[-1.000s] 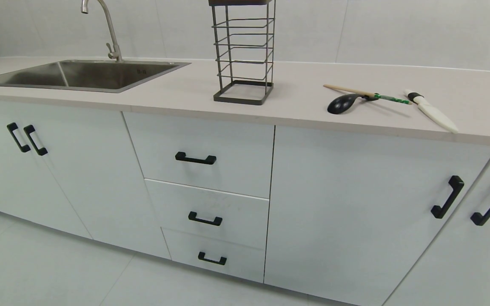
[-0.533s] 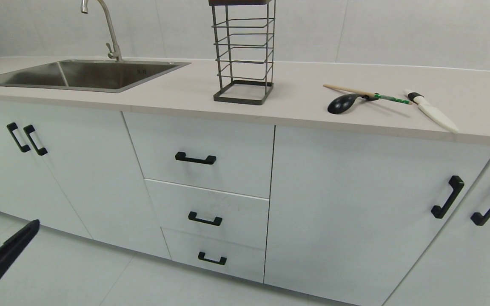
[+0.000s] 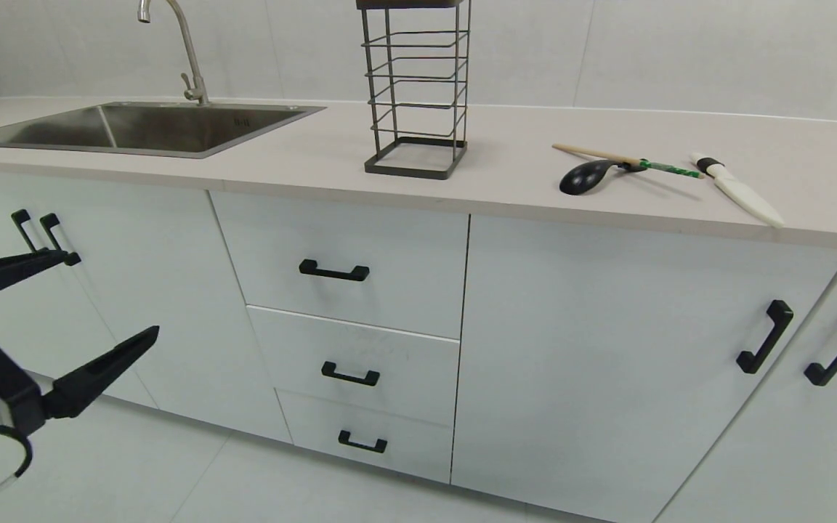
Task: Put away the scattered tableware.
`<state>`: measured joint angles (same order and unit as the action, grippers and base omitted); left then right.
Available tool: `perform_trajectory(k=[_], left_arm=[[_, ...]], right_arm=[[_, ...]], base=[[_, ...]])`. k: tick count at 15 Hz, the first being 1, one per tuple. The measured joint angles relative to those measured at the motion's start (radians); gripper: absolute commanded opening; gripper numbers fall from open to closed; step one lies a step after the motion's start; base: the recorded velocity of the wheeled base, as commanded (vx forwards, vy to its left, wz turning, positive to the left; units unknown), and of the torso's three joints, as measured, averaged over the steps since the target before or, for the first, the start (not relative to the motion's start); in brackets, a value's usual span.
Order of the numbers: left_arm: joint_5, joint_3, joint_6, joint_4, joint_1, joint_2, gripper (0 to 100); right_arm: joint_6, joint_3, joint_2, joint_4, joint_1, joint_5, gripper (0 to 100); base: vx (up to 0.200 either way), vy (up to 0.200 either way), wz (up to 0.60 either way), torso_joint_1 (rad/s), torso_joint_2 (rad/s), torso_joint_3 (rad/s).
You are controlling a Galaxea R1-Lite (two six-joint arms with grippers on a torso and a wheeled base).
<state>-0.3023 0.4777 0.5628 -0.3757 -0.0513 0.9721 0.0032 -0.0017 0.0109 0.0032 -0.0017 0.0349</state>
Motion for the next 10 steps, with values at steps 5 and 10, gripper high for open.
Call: perform_trajectory(k=[5, 10], left_arm=[[-0.001, 0.009, 0.152, -0.013, -0.056, 0.156, 100], [-0.039, 0.046, 0.353, -0.038, -0.233, 0.343, 100]], right_arm=[[0.000, 0.000, 0.000, 0.000, 0.000, 0.000, 0], [0.000, 0.000, 0.000, 0.000, 0.000, 0.000, 0]], base=[[0.000, 0.000, 0.00, 0.000, 0.00, 0.000], [0.000, 0.000, 0.00, 0.000, 0.00, 0.000]])
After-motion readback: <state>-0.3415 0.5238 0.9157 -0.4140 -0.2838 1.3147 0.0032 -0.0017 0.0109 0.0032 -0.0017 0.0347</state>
